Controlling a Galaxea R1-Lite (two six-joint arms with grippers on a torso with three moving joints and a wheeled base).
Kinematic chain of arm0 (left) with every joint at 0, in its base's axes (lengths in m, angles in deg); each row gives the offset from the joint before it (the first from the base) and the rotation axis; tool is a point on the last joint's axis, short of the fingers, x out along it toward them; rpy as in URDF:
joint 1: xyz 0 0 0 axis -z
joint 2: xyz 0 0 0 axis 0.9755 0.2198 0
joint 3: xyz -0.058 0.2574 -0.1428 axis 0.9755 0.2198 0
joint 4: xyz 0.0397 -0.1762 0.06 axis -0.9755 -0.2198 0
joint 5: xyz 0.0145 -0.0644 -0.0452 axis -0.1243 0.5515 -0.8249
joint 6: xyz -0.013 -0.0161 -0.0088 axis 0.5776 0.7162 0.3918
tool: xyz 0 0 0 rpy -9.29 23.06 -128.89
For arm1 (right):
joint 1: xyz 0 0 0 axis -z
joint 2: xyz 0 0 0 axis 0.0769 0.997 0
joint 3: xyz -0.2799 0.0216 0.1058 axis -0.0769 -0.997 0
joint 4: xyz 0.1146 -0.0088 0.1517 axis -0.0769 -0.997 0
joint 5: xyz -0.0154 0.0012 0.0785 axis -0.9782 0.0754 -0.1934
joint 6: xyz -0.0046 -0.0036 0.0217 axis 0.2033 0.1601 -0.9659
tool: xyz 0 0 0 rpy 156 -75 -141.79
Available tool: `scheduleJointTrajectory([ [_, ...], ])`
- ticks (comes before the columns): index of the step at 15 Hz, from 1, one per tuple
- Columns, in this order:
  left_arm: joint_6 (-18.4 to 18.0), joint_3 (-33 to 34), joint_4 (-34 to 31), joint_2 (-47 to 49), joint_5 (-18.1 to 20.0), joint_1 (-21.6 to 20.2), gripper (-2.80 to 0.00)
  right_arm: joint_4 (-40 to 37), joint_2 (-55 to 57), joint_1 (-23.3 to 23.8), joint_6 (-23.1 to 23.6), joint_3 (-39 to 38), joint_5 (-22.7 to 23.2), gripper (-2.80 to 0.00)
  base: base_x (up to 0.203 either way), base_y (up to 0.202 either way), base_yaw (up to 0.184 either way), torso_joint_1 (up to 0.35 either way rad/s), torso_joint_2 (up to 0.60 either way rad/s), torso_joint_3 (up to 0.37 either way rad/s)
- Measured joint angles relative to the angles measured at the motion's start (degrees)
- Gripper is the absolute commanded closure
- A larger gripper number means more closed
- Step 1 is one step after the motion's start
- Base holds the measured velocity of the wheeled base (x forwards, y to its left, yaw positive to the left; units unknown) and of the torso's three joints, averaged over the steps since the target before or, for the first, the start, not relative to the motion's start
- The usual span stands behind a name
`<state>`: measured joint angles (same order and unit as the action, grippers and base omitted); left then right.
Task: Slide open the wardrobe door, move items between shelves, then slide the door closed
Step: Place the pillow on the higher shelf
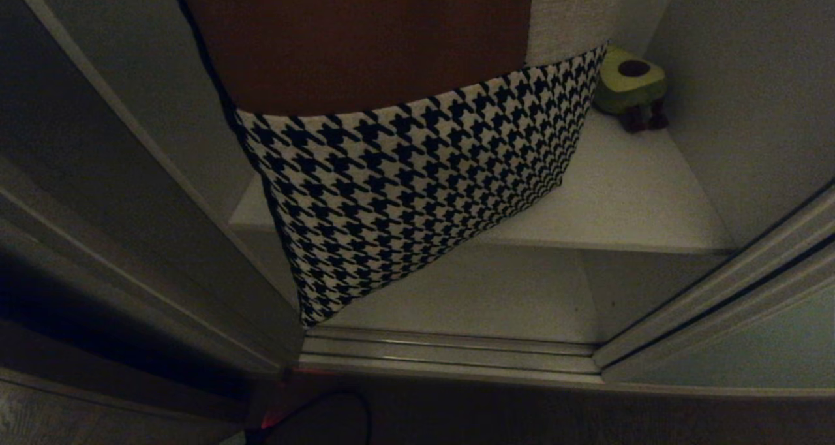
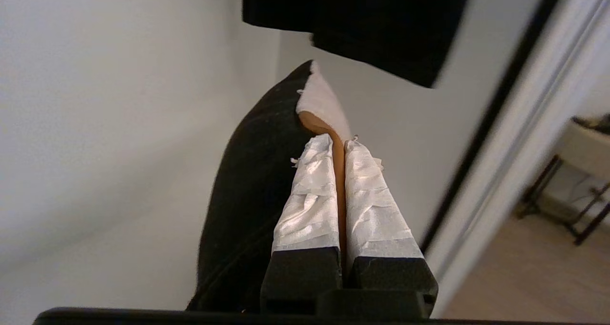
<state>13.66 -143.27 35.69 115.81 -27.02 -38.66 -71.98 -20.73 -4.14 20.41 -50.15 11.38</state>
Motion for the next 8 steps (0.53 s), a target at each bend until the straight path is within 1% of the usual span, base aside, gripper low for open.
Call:
scheduleJointTrajectory([
  [2, -0.9, -0.3, 0.0, 1.2, 0.0, 0.5, 0.00, 0.0, 0.0, 0.0, 0.0, 0.0, 0.0, 0.00, 0.188, 0.000, 0.001, 0.006, 0.00, -0.002],
  [3, -1.1, -0.3, 0.2, 1.7, 0.0, 0.7, 0.00, 0.0, 0.0, 0.0, 0.0, 0.0, 0.0, 0.00, 0.098, 0.000, 0.000, 0.007, 0.00, 0.002],
  [6, -1.0, 0.5, 0.2, 3.1, -0.5, 0.8, 0.00, 0.0, 0.0, 0.0, 0.0, 0.0, 0.0, 0.00, 0.000, 0.000, 0.000, 0.000, 0.00, 0.000],
  [7, -1.0, 1.1, 0.1, 3.6, -1.1, 0.7, 0.00, 0.0, 0.0, 0.0, 0.0, 0.0, 0.0, 0.00, 0.000, 0.000, 0.000, 0.000, 0.00, 0.000],
  [8, -1.0, 1.4, 0.1, 4.1, -2.7, 0.6, 0.00, 0.0, 0.0, 0.0, 0.0, 0.0, 0.0, 0.00, 0.000, 0.000, 0.000, 0.000, 0.00, 0.000],
])
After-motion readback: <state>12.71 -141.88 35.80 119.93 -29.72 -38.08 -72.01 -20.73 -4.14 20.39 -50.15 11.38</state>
